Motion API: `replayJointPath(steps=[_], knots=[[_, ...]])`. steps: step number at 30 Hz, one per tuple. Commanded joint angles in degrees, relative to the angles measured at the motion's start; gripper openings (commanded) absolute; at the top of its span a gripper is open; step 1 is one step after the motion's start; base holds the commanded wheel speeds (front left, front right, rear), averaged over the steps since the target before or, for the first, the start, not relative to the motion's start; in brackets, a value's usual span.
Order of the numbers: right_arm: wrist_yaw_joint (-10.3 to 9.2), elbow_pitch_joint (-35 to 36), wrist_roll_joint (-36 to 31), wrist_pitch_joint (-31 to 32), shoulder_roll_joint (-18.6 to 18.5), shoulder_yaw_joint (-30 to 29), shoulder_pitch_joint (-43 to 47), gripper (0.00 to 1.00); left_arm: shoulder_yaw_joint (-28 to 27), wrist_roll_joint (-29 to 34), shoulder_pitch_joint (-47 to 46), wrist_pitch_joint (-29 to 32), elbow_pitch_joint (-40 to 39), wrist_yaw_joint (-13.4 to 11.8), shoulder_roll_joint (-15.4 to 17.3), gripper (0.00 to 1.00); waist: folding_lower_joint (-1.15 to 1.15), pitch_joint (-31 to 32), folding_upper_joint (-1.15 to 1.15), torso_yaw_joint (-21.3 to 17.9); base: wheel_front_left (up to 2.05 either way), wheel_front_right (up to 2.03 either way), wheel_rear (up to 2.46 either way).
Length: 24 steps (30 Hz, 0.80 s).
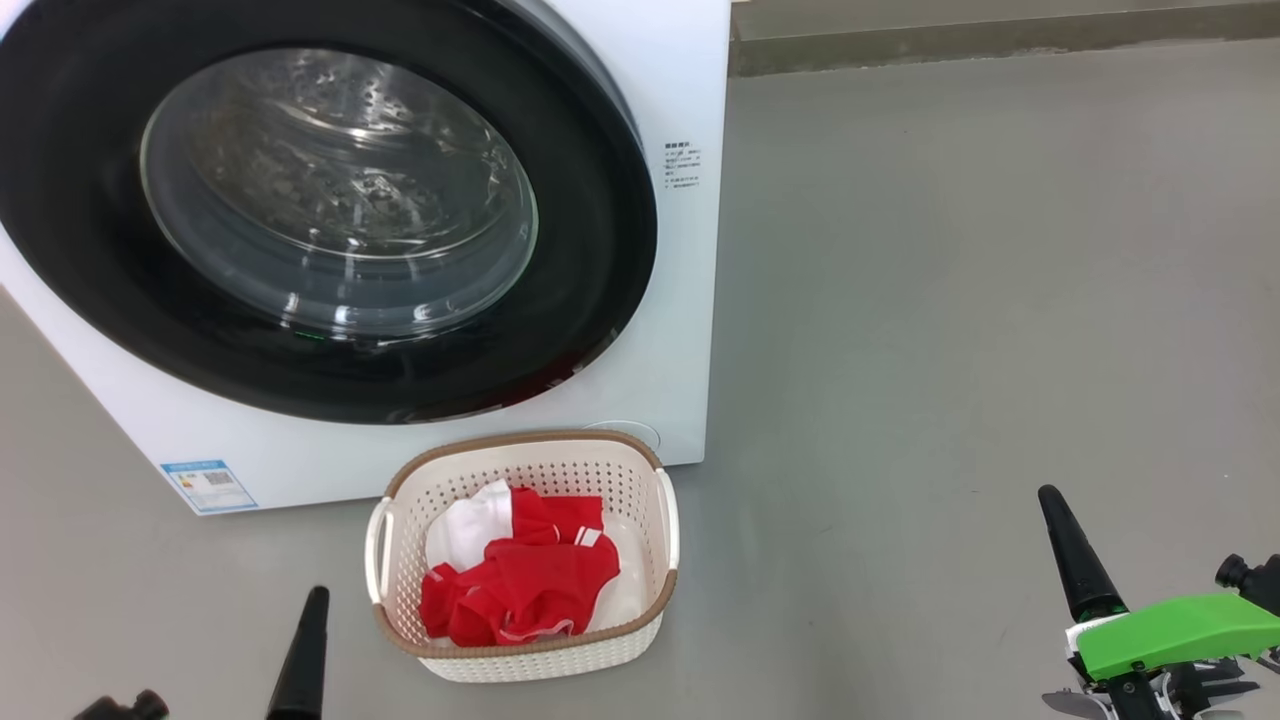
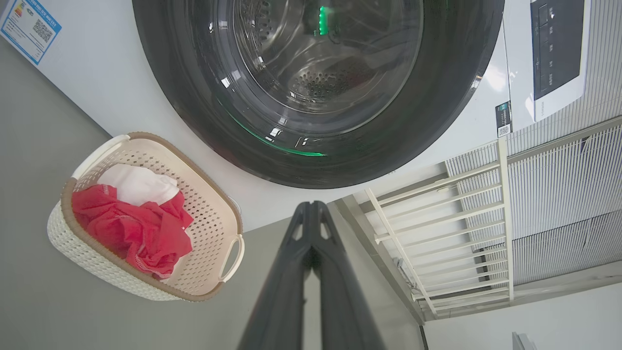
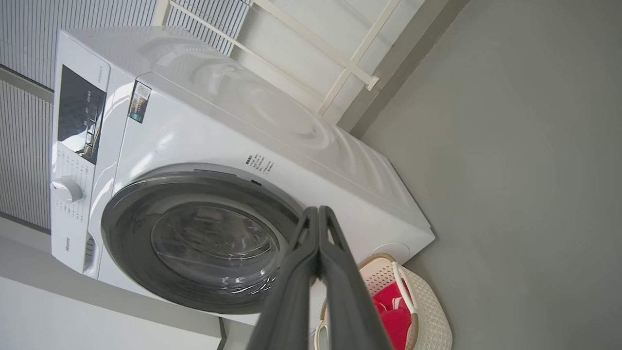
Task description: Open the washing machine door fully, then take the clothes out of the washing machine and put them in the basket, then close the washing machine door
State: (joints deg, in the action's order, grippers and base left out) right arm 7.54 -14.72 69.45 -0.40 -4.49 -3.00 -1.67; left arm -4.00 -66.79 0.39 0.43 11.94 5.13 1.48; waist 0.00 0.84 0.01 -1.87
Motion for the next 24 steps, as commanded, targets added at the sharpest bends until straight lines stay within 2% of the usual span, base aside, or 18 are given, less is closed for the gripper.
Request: replayJointPath(steps=[1, 24], knots=[[0.01, 1.33, 1.96, 0.53, -0.32, 0.33, -2.92, 0.0, -1.63, -1.95, -3.14, 0.4, -1.05, 0.71, 1.09, 0.0, 0.0, -0.05, -0.01, 0.09, 0.0, 0.0, 0.0], [-0.03, 0.94, 15.54, 4.3, 0.63, -1.76, -3.9, 0.0, -2.21, -16.92, -5.34, 4.02, 0.98, 1.77, 1.29, 0.0, 0.0, -0.67, -0.01, 1.23, 0.0, 0.0, 0.0]])
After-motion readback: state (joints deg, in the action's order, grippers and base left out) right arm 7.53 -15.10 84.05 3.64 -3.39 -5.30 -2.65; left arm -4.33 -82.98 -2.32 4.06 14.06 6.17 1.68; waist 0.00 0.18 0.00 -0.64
